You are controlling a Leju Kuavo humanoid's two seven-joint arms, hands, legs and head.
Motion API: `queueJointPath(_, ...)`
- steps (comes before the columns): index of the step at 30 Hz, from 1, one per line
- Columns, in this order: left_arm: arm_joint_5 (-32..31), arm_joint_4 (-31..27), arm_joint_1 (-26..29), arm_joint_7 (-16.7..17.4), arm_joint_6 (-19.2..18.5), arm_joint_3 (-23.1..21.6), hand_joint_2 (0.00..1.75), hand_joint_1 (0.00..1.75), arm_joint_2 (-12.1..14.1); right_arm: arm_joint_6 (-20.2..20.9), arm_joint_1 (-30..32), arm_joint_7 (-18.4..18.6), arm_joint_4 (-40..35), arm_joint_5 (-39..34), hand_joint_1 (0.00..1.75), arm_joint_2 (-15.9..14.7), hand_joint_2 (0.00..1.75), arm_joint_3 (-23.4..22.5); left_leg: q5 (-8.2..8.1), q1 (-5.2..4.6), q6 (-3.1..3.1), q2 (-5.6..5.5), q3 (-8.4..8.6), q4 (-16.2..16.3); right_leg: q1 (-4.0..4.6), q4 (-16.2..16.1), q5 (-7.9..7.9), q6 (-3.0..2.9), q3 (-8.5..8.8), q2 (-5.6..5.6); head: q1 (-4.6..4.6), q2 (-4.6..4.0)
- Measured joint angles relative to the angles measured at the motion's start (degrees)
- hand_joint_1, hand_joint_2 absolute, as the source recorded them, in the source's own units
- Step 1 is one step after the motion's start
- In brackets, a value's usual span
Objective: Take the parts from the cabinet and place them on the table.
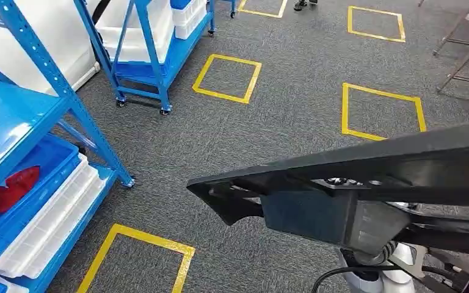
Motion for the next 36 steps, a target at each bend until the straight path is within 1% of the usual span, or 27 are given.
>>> queueJointPath(1,0.1,0.0,0.0,0.0,0.2,0.0,1.75,0.00,0.0,0.0,-0.2,0.0,0.1,0.0,1.75,0.2,1.75,0.0,-0.16,-0.07,-0.14,0.48,0.23,0.0,0.21,-5.6,2.09,-0.40,3.14,-1.63,0.00,0.00)
queueJointPath(2,0.2,0.0,0.0,0.2,0.5,0.1,1.75,0.00,0.0,0.0,-0.4,0.0,0.2,-0.2,1.75,0.5,1.75,-0.1,-0.36,-0.29,-0.41,1.04,0.41,0.0,0.92,-8.9,1.49,-0.95,4.82,-4.94,0.00,0.00)
queueJointPath(3,0.4,0.0,0.1,0.4,0.7,0.2,1.75,0.00,0.0,0.0,-0.6,0.0,0.4,-0.2,1.75,0.8,1.75,-0.1,-0.56,-0.55,-0.73,1.47,0.38,0.1,1.27,-9.1,1.84,-1.44,4.70,-4.26,0.00,0.00)
queueJointPath(6,0.5,0.0,-0.1,0.7,0.9,0.4,1.75,0.00,0.1,-0.4,-0.6,0.0,0.7,-0.4,1.75,1.4,1.75,-0.2,-0.76,-0.48,-1.45,3.20,0.83,-0.1,1.45,-9.1,1.90,-2.06,4.33,-2.16,0.00,0.00)
queueJointPath(7,0.5,0.0,-0.2,0.8,0.9,0.4,1.75,0.00,0.1,-0.4,-0.5,0.0,0.8,-0.5,1.75,1.6,1.75,-0.2,-1.25,-0.52,-1.84,3.38,0.66,0.0,0.66,-9.9,2.37,-2.65,4.78,-1.45,0.00,0.00)
queueJointPath(8,0.5,0.0,-0.2,0.8,1.0,0.4,1.75,0.00,0.2,-0.5,-0.8,0.0,0.9,-0.6,1.75,1.9,1.75,-0.2,-2.49,-0.13,-2.06,0.12,0.36,1.8,0.69,-10.2,2.49,-2.94,5.03,-0.89,0.00,0.00)
queueJointPath(9,0.5,0.0,-0.1,0.8,0.9,0.4,1.75,0.00,0.2,-0.5,-1.0,0.0,1.2,-0.8,1.75,2.1,1.75,-0.2,-4.61,0.00,-2.10,-1.63,-1.22,5.3,0.68,-10.2,2.56,-3.35,5.03,-0.46,-0.02,0.00)
queueJointPath(11,0.5,0.0,0.2,0.9,1.2,0.6,1.75,0.00,0.4,-0.5,-1.0,0.0,1.8,-1.1,1.75,2.6,1.75,-0.1,-8.59,0.09,-2.41,-3.02,-5.77,14.6,0.73,-10.2,2.52,-3.43,4.99,1.11,0.00,0.00)
queueJointPath(12,0.5,0.0,0.4,0.9,1.3,0.7,1.75,0.00,0.5,-0.5,-1.0,0.0,2.0,-1.1,1.75,2.8,1.75,-0.1,-9.20,0.10,-2.57,-3.13,-7.44,17.6,0.74,-10.1,2.52,-3.43,4.99,1.86,0.00,0.00)
queueJointPath(13,0.5,0.0,0.4,0.9,1.3,0.9,1.75,0.00,0.5,-0.5,-1.0,0.0,2.4,-1.1,1.75,2.9,1.75,-0.1,-8.59,0.15,-2.64,-3.13,-8.08,18.3,0.72,-10.1,2.53,-3.42,5.04,2.72,0.00,0.00)
queueJointPath(14,0.5,0.0,0.3,0.8,1.4,1.0,1.75,0.00,0.6,-0.6,-0.9,0.0,2.6,-1.1,1.75,3.0,1.75,-0.1,-6.71,0.27,-2.65,-3.15,-7.43,16.3,0.68,-10.0,2.52,-3.36,5.11,3.49,0.00,0.00)
queueJointPath(15,0.5,0.0,0.3,0.7,1.4,1.1,1.75,0.00,0.7,-0.8,-1.0,0.0,2.9,-1.2,1.75,3.2,1.75,-0.1,-3.89,0.44,-2.67,-3.31,-5.65,11.9,0.62,-9.8,2.45,-3.21,5.16,4.32,0.00,0.00)
queueJointPath(16,0.5,0.0,0.3,0.7,1.4,1.2,1.75,0.00,0.8,-0.9,-1.0,0.0,3.1,-1.3,1.75,3.3,1.75,-0.1,-0.93,0.68,-2.70,-4.09,-3.24,6.5,0.52,-9.6,2.30,-2.96,5.19,5.08,0.00,0.00)
queueJointPath(17,0.5,0.0,0.3,0.6,1.4,1.2,1.75,0.00,0.8,-1.0,-1.0,0.0,3.3,-1.4,1.75,3.5,1.75,-0.1,0.76,1.01,-2.79,-6.16,-1.49,2.3,0.46,-9.2,2.10,-2.65,5.05,5.63,0.00,0.00)
queueJointPath(18,0.5,0.0,0.3,0.5,1.4,1.3,1.75,0.00,0.8,-1.0,-1.0,0.0,3.6,-1.4,1.75,3.6,1.75,-0.2,-0.16,1.02,-2.81,-8.24,-1.12,1.1,0.64,-8.6,1.94,-2.22,4.56,6.33,0.00,0.00)
queueJointPath(22,0.4,0.0,-0.1,0.5,1.4,1.3,1.75,0.00,1.1,-0.9,-0.2,0.0,4.0,-1.2,1.75,3.8,1.75,-0.5,0.51,0.79,-1.24,-6.01,-1.02,0.7,0.25,-9.0,2.52,-0.62,3.95,8.37,0.00,0.00)
queueJointPath(23,0.3,0.0,-0.3,0.5,1.4,1.3,1.75,0.00,1.1,-0.8,0.0,0.0,4.1,-1.2,1.75,3.8,1.75,-0.6,0.77,0.89,-0.83,-5.14,-0.86,0.4,0.16,-8.2,1.94,-0.60,3.83,6.55,0.00,0.00)
queueJointPath(24,0.3,0.0,-0.2,0.5,1.4,1.3,1.75,0.00,1.2,-0.7,-0.1,0.0,4.2,-1.1,1.75,3.8,1.75,-0.7,0.81,0.79,-0.45,-4.58,-0.80,0.2,0.49,-5.6,0.10,-0.42,2.47,3.40,0.02,0.00)
queueJointPath(25,0.0,0.0,-0.1,0.7,1.4,1.3,1.75,0.00,1.4,-0.7,-0.1,0.0,4.3,-1.0,1.75,4.1,1.75,-0.7,0.79,0.64,-0.26,-3.85,-0.84,0.1,0.42,-1.3,-2.21,-0.20,0.35,1.99,0.00,0.00)
queueJointPath(27,-0.2,0.0,0.3,1.1,1.7,1.3,1.75,0.00,1.7,-0.8,0.4,0.0,4.6,-1.0,1.75,4.2,1.75,-0.9,0.65,0.40,-0.07,-2.23,-0.90,0.2,0.20,7.0,-5.46,0.05,-3.74,0.95,0.00,0.00)
queueJointPath(28,-0.3,0.0,0.3,1.2,1.8,1.3,1.75,0.00,1.9,-0.8,0.6,0.0,4.8,-1.0,1.75,4.2,1.75,-1.1,0.61,0.31,-0.06,-1.48,-0.90,0.2,0.07,8.7,-5.44,0.12,-4.59,0.85,0.00,0.00)
queueJointPath(29,-0.3,0.0,0.2,1.4,1.8,1.3,1.75,0.00,2.1,-0.8,0.9,0.0,4.9,-1.0,1.75,4.2,1.75,-1.2,0.52,0.27,-0.07,-0.81,-0.85,0.2,0.01,7.5,-4.21,0.06,-4.00,0.74,0.00,0.00)
queueJointPath(31,-0.3,0.0,0.1,1.6,2.0,1.3,1.75,0.00,2.3,-0.8,1.2,0.0,5.0,-1.0,1.75,4.3,1.75,-1.4,0.29,0.19,-0.28,0.42,-0.55,0.2,0.07,-1.2,0.16,-0.36,0.70,-0.22,0.00,0.00)
queueJointPath(32,-0.2,0.0,0.1,1.7,2.0,1.3,1.75,0.00,2.3,-0.7,1.2,0.0,5.1,-1.0,1.75,4.3,1.75,-1.6,0.12,0.12,-0.45,1.03,-0.29,0.2,0.39,-6.6,2.09,-0.84,3.83,-2.28,0.00,0.00)
queueJointPath(33,-0.1,0.0,0.1,1.8,2.1,1.3,1.75,0.00,2.4,-0.3,1.2,0.0,5.2,-1.0,1.75,4.4,1.75,-1.7,-0.13,-0.15,-0.82,1.50,-0.15,0.2,1.14,-9.1,1.26,-1.14,4.95,-5.00,0.00,0.00)
queueJointPath(34,-0.1,0.0,0.1,2.1,2.3,1.4,1.75,0.00,2.6,0.0,1.2,0.0,5.4,-1.1,1.75,4.7,1.75,-1.8,-0.30,-0.25,-1.13,2.12,-0.08,0.3,1.43,-9.2,1.55,-1.59,4.83,-4.14,-0.02,0.00)
queueJointPath(36,0.0,0.0,0.0,2.6,2.5,1.4,1.75,0.00,2.7,0.4,1.3,0.0,5.7,-1.2,1.75,4.8,1.75,-2.2,-0.50,-0.14,-1.61,3.39,0.24,0.1,1.60,-9.1,1.44,-1.87,4.60,-2.67,0.00,0.00)
